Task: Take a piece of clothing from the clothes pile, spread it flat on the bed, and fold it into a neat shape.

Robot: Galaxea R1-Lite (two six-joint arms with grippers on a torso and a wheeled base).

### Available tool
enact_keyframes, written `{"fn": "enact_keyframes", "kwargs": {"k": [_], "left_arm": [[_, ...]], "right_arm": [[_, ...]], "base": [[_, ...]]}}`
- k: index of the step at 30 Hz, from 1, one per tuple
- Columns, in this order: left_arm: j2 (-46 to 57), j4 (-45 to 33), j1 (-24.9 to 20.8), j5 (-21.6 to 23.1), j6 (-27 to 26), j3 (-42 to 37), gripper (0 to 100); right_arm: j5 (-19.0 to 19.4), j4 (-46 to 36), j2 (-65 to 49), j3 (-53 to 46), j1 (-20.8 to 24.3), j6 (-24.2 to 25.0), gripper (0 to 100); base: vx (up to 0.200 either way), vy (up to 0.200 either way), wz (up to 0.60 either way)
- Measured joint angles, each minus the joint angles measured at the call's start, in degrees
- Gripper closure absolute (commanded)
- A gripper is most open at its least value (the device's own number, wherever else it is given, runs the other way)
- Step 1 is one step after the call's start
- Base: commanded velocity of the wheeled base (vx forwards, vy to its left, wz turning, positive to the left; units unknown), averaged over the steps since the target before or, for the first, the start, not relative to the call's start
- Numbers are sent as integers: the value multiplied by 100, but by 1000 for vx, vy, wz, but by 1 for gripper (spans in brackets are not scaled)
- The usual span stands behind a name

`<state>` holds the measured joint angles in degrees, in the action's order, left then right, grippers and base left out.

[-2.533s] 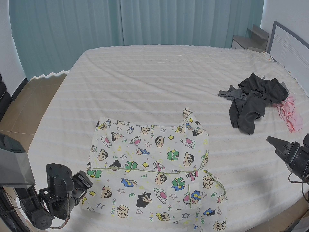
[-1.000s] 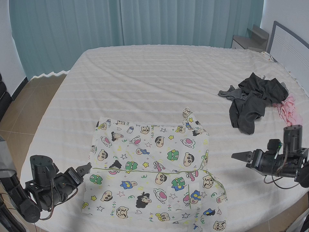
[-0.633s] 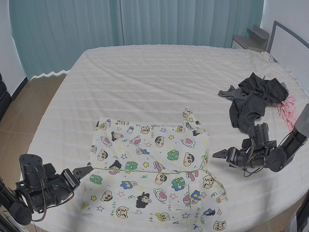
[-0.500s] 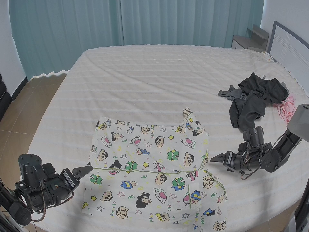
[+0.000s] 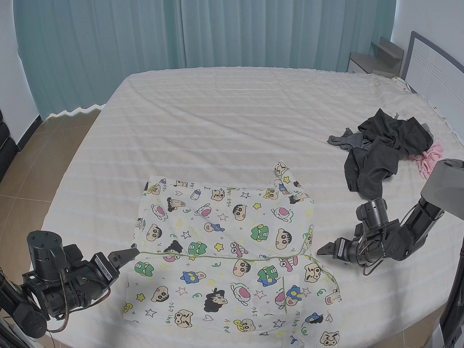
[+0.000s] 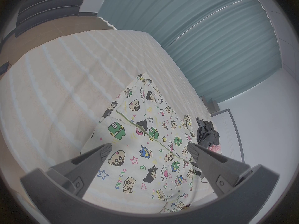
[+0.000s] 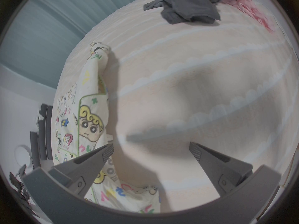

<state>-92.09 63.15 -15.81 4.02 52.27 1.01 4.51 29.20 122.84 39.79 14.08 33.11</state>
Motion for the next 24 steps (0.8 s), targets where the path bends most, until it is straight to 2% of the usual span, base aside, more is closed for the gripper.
{"fn": "enact_keyframes", "kwargs": {"k": [10,14,22,23,24], "left_arm": [[-2,-4,0,-12,0,0,0],[-5,-9,2,-15,0,0,0],[-9,-17,0,-15,9,-2,0],[-11,-20,0,-15,9,-2,0],[-11,-22,0,-15,6,-2,0]], "right_arm": [[-700,-589,138,480,877,-319,0],[-850,-689,194,623,1243,-339,0],[-1030,-675,232,662,1517,-265,0],[-1003,-673,234,668,1521,-232,100],[-981,-673,234,670,1519,-205,100]], "base": [[0,0,0],[0,0,0],[0,0,0],[0,0,0],[0,0,0]]}}
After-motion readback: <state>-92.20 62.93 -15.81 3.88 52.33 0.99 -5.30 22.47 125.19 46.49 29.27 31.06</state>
